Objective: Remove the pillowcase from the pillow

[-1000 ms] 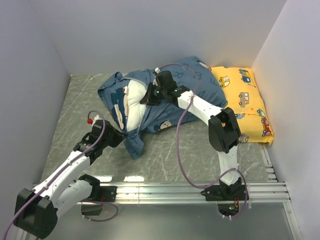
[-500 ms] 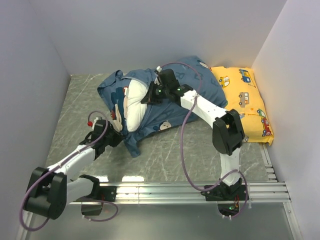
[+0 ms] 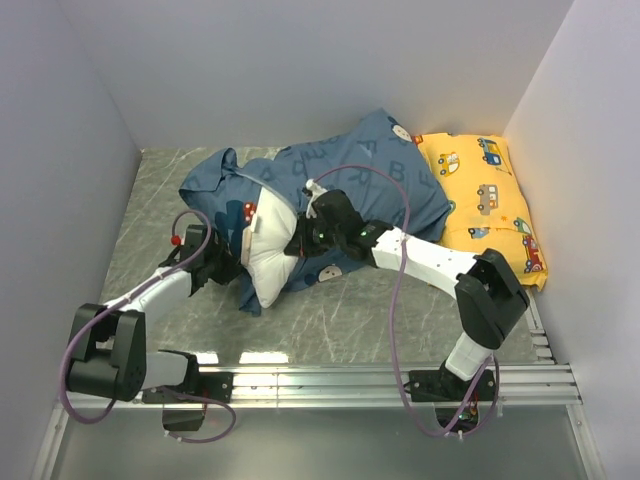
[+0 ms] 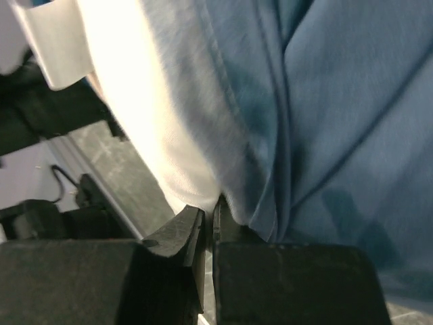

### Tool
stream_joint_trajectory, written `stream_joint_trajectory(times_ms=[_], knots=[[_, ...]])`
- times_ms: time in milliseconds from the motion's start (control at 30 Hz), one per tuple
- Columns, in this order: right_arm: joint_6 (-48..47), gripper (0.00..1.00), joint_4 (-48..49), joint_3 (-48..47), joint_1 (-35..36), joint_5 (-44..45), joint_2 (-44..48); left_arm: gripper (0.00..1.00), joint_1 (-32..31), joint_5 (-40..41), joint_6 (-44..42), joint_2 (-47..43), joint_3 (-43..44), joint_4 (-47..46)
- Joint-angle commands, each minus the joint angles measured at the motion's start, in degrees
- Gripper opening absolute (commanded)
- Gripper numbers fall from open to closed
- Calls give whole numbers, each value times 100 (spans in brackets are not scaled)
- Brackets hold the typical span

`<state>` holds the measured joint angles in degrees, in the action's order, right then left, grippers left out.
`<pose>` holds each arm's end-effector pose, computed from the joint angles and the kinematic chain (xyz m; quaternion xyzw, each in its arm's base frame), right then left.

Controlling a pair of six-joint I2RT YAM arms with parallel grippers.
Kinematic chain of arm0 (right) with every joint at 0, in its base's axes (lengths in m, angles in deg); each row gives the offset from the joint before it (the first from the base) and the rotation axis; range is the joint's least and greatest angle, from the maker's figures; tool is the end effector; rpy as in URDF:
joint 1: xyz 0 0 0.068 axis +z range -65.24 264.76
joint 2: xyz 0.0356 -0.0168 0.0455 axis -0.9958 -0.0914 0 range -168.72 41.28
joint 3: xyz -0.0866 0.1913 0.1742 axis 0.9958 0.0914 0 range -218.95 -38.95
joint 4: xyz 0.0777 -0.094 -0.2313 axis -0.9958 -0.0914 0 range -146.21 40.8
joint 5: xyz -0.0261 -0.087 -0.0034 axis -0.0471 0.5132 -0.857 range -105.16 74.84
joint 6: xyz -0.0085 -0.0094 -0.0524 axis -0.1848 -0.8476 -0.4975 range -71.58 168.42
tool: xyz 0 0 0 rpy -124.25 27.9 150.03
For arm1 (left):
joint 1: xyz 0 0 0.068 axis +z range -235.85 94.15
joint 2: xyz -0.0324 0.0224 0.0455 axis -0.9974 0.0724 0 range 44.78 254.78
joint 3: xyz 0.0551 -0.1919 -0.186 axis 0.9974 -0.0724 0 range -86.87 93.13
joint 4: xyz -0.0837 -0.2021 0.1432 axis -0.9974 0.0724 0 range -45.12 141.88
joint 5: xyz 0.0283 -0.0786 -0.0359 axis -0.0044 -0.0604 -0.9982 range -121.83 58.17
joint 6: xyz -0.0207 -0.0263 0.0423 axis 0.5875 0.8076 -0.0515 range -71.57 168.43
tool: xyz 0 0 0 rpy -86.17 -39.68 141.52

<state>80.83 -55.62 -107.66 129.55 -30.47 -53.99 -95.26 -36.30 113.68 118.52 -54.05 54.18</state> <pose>0.2638 0.2752 0.2616 -0.1572 0.8589 0.3866 0.2967 0.2368 -0.0421 0.1676 -0.4283 0.8365 -0.2352 0.2481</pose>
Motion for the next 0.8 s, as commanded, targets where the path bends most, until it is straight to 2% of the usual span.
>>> stream_joint_trajectory(times_ms=[0, 133, 200, 367, 400, 500, 700, 767], knots=[[-340, 0, -281, 147, 143, 457, -89, 0, 150, 1070, -145, -376, 234, -42], [-515, 1, -527, -133, 213, 765, -230, 0, 124, 1028, -83, -799, -143, -279], [-612, 10, -693, -423, 319, 906, -247, 1, -51, 948, -22, -825, -258, -498], [-1025, 28, -1318, -1144, 793, 1899, -370, 1, -780, 1106, 303, -712, -461, -833], [-1052, 35, -1423, -1241, 829, 1987, -370, 1, -851, 1124, 330, -668, -443, -842], [-1105, 45, -1511, -1303, 891, 2234, -239, 0, -1001, 1124, 374, -588, -417, -886], [-1210, 61, -1398, -1364, 1215, 2989, 262, 1, -1072, 1115, 356, -772, -504, -886], [-1289, 63, -1397, -1574, 1312, 3078, 219, 0, -1072, 1115, 348, -878, -531, -886]])
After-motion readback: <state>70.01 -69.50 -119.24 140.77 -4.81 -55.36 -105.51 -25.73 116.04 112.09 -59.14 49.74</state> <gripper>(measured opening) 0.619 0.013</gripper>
